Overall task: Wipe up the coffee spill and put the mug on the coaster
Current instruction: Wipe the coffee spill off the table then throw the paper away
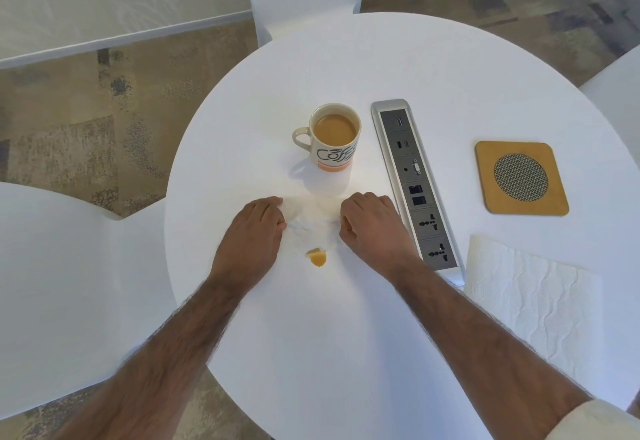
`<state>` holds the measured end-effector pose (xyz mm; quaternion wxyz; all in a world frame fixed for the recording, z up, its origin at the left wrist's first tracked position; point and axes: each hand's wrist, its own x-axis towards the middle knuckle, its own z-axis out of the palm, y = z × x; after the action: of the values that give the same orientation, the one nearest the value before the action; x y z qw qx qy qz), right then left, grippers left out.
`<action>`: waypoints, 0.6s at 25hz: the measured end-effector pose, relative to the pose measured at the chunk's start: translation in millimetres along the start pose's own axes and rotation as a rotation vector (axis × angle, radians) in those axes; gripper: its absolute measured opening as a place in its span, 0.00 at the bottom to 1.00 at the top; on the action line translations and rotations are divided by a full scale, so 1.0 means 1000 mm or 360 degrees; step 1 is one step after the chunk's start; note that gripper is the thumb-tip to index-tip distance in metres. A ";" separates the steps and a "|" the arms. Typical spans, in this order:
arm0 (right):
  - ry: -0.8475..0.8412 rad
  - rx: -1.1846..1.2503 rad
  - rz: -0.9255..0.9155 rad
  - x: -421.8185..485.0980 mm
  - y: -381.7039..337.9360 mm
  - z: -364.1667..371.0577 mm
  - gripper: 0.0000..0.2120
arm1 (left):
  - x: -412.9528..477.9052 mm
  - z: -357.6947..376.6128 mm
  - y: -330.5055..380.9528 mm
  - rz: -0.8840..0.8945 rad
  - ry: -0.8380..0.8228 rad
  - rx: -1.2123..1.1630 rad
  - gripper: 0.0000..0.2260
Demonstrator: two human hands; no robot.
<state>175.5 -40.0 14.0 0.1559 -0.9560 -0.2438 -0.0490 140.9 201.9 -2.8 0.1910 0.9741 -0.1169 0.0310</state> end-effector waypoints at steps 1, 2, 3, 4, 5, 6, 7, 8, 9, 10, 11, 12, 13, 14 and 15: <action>-0.0021 0.0097 0.0089 0.002 -0.002 -0.005 0.05 | 0.002 -0.007 0.005 -0.0112 -0.0034 -0.0123 0.08; -0.0068 0.0226 0.0212 0.005 -0.006 -0.010 0.04 | 0.003 -0.014 0.010 -0.0264 -0.0050 -0.0288 0.08; -0.0127 0.0396 0.0364 0.007 -0.010 -0.015 0.04 | 0.005 -0.021 0.016 -0.0429 -0.0039 -0.0491 0.07; -0.0144 0.0609 0.0530 0.011 -0.015 -0.021 0.03 | 0.009 -0.028 0.024 -0.0596 -0.0008 -0.0702 0.05; -0.0120 0.0828 0.0683 0.014 -0.020 -0.027 0.03 | 0.015 -0.034 0.032 -0.0750 0.0024 -0.0883 0.03; -0.0084 0.1016 0.0788 0.017 -0.027 -0.033 0.03 | 0.021 -0.039 0.041 -0.0885 0.0028 -0.1070 0.04; -0.0060 0.1167 0.0829 0.021 -0.035 -0.040 0.04 | 0.026 -0.043 0.049 -0.0988 -0.0007 -0.1310 0.04; -0.0071 0.1288 0.0809 0.024 -0.043 -0.047 0.07 | 0.031 -0.046 0.056 -0.1044 -0.0058 -0.1582 0.04; -0.0128 0.1367 0.0733 0.026 -0.050 -0.053 0.11 | 0.034 -0.049 0.062 -0.1043 -0.0102 -0.1778 0.04; -0.0218 0.1362 0.0632 0.027 -0.055 -0.057 0.16 | 0.035 -0.051 0.066 -0.0998 -0.0135 -0.1877 0.05; -0.0307 0.1258 0.0539 0.027 -0.057 -0.059 0.20 | 0.035 -0.054 0.068 -0.0947 -0.0163 -0.1925 0.07; -0.0353 0.1090 0.0458 0.027 -0.055 -0.059 0.22 | 0.035 -0.058 0.068 -0.0918 -0.0183 -0.1955 0.10; -0.0339 0.0914 0.0393 0.027 -0.052 -0.058 0.23 | 0.034 -0.061 0.066 -0.0910 -0.0200 -0.1987 0.12; -0.0296 0.0764 0.0353 0.027 -0.047 -0.056 0.23 | 0.034 -0.063 0.063 -0.0926 -0.0213 -0.2009 0.13; -0.0259 0.0646 0.0333 0.027 -0.044 -0.055 0.23 | 0.033 -0.064 0.057 -0.0956 -0.0228 -0.2035 0.13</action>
<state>177.2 -8.9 82.3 0.3289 -0.9259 -0.1599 0.0946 157.9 167.4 80.5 0.7176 0.6608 0.1491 -0.1617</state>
